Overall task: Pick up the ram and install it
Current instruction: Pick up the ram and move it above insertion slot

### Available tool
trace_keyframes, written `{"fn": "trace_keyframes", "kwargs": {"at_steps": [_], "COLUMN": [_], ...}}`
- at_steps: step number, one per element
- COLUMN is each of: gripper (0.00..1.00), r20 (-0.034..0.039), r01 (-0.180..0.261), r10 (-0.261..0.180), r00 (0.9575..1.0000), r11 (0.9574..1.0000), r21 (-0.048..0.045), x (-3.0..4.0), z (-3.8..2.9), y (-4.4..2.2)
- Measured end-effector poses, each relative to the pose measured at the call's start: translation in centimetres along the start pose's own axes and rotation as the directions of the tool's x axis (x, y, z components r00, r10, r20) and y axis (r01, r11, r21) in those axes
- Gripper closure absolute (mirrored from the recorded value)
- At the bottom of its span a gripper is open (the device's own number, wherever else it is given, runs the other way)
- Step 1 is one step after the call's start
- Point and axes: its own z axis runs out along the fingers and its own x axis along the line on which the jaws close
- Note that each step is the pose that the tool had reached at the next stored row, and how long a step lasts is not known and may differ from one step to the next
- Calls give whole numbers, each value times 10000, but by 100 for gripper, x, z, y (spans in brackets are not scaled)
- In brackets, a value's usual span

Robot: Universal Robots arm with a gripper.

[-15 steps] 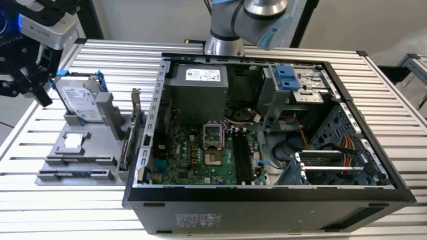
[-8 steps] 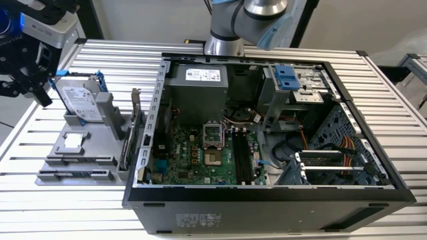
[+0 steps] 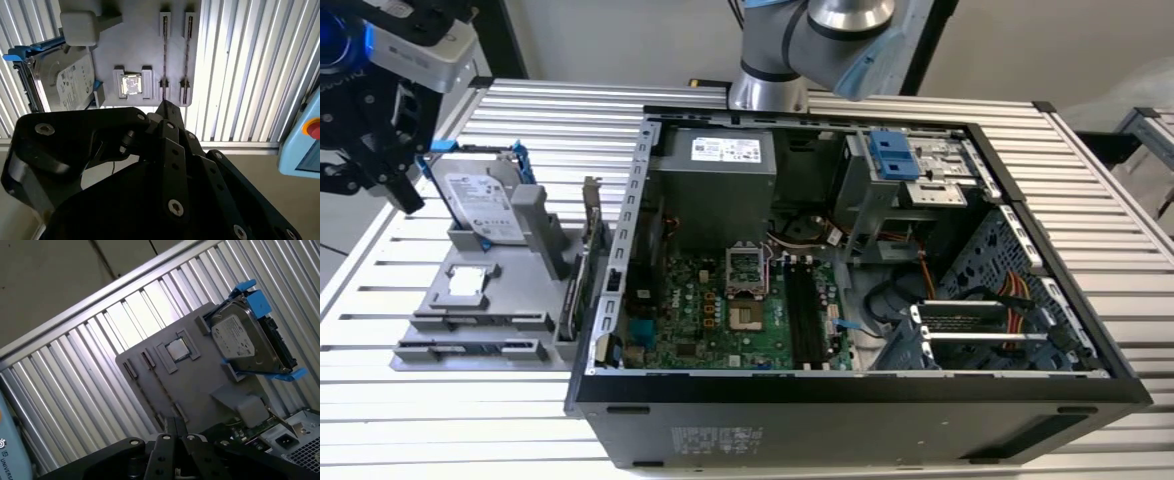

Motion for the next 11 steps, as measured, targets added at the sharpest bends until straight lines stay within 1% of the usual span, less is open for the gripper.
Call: {"fn": "trace_keyframes", "kwargs": {"at_steps": [6, 11], "gripper": [100, 100], "r20": [-17, -31], "r01": [359, 666], "r10": [-359, -666], "r00": [9994, 9978], "r11": [9994, 9978], "r21": [-6, -11], "x": [0, 0], "z": [0, 0], "y": [0, 0]}}
